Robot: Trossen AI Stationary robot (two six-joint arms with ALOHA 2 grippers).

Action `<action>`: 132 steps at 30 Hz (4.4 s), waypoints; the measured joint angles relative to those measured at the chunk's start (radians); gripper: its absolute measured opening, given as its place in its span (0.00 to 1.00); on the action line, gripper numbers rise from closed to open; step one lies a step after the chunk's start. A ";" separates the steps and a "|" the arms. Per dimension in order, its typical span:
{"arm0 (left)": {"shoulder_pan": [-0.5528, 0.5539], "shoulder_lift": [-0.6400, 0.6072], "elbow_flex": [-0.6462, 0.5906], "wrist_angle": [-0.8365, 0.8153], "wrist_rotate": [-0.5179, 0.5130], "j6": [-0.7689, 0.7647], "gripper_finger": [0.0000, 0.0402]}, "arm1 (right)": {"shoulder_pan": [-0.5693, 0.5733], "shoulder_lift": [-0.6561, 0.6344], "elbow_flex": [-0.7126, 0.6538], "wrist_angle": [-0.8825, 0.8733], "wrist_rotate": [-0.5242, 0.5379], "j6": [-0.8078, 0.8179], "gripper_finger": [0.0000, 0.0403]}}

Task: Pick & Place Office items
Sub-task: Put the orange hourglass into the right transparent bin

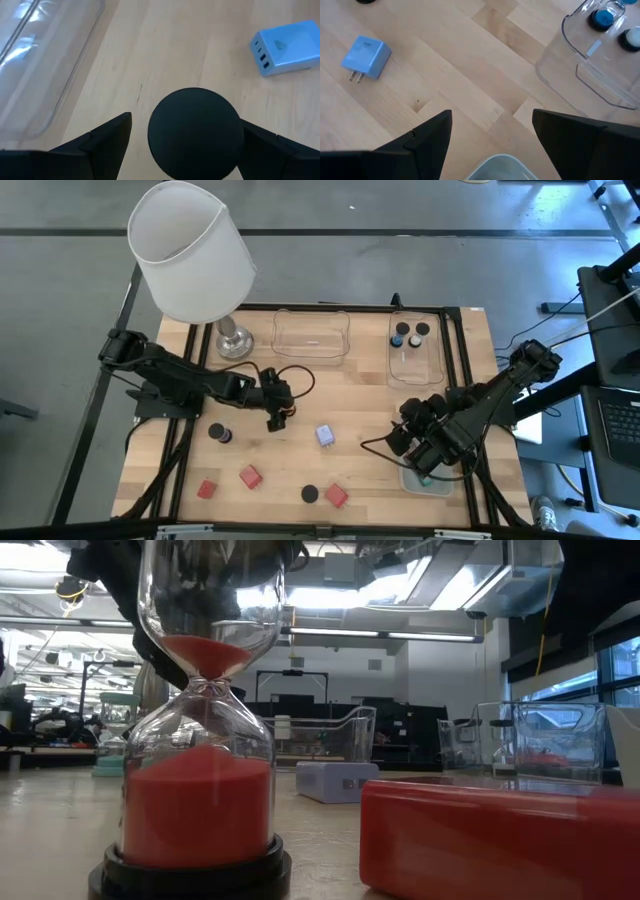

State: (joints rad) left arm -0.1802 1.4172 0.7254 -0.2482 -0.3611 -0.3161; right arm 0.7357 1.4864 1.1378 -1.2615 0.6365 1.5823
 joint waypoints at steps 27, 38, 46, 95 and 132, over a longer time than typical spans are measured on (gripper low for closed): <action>-0.018 -0.102 0.000 0.392 -0.053 0.026 0.51 | -0.048 0.000 0.000 0.075 0.200 -0.019 0.69; -0.118 -0.123 0.001 0.914 -0.137 0.510 0.51 | -0.231 -0.067 0.019 0.480 0.230 -0.542 0.71; -0.168 -0.122 0.001 0.966 -0.348 0.611 0.51 | -0.468 -0.205 0.167 0.543 -0.034 -1.011 0.74; -0.129 -0.122 0.001 1.275 -0.044 0.861 0.52 | -0.576 -0.054 0.169 1.141 -0.677 -1.723 0.87; -0.128 -0.122 0.001 1.294 -0.013 0.836 0.53 | -0.575 -0.054 0.169 1.138 -0.601 -1.642 0.54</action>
State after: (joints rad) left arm -0.3084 1.2949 0.7265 1.0458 -0.3740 0.5198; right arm 0.1606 1.4322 1.3064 -0.1234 0.0354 -0.0599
